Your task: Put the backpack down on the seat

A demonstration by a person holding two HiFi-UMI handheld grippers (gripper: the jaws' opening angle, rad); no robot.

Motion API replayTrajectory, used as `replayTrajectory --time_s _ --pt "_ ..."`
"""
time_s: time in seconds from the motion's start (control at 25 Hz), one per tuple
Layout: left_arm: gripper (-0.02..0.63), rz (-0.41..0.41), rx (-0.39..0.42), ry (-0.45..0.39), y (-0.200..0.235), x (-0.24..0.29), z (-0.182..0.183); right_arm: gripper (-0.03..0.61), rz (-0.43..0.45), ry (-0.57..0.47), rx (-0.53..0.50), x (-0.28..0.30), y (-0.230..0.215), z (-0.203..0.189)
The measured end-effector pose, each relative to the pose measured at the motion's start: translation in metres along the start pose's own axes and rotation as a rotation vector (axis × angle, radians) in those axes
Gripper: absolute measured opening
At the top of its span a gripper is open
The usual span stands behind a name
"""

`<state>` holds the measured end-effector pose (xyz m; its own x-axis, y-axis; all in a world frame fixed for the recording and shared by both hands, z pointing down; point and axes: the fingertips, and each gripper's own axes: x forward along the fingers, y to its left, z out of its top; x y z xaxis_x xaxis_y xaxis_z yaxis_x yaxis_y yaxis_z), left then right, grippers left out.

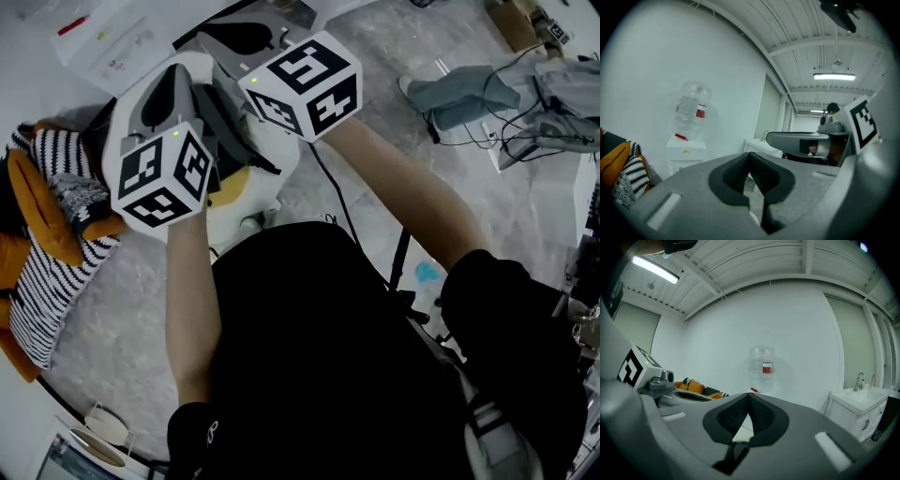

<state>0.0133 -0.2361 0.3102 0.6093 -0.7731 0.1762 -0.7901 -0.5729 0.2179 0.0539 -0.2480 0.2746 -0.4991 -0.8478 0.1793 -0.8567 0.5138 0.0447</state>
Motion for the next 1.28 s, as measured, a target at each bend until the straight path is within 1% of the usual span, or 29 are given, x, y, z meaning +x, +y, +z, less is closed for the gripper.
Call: replayTrajectory --time_s 0.12,0.32,0.56,0.84,1.08,1.28 --pt "0.0 -0.01 0.004 0.007 -0.006 0.004 0.001 0.006 -0.012 0.0 0.01 -0.003 -0.006 0.0" --pt "0.0 -0.015 0.01 0.009 -0.013 0.009 -0.002 0.007 -0.005 0.001 0.005 -0.005 -0.008 -0.003" --pt "0.0 0.003 0.019 0.01 -0.004 0.003 -0.001 0.006 -0.021 -0.029 0.017 0.002 -0.004 0.004" --pt "0.0 0.011 0.031 0.014 -0.004 0.005 -0.002 0.006 -0.009 -0.043 0.002 0.002 -0.003 0.008" --pt "0.0 0.033 0.034 -0.002 0.005 -0.006 0.003 0.008 -0.009 -0.047 -0.003 0.0 0.001 0.009" --pt "0.0 0.044 0.033 -0.003 0.007 -0.009 0.003 0.008 0.024 -0.044 -0.025 0.004 0.01 0.009"
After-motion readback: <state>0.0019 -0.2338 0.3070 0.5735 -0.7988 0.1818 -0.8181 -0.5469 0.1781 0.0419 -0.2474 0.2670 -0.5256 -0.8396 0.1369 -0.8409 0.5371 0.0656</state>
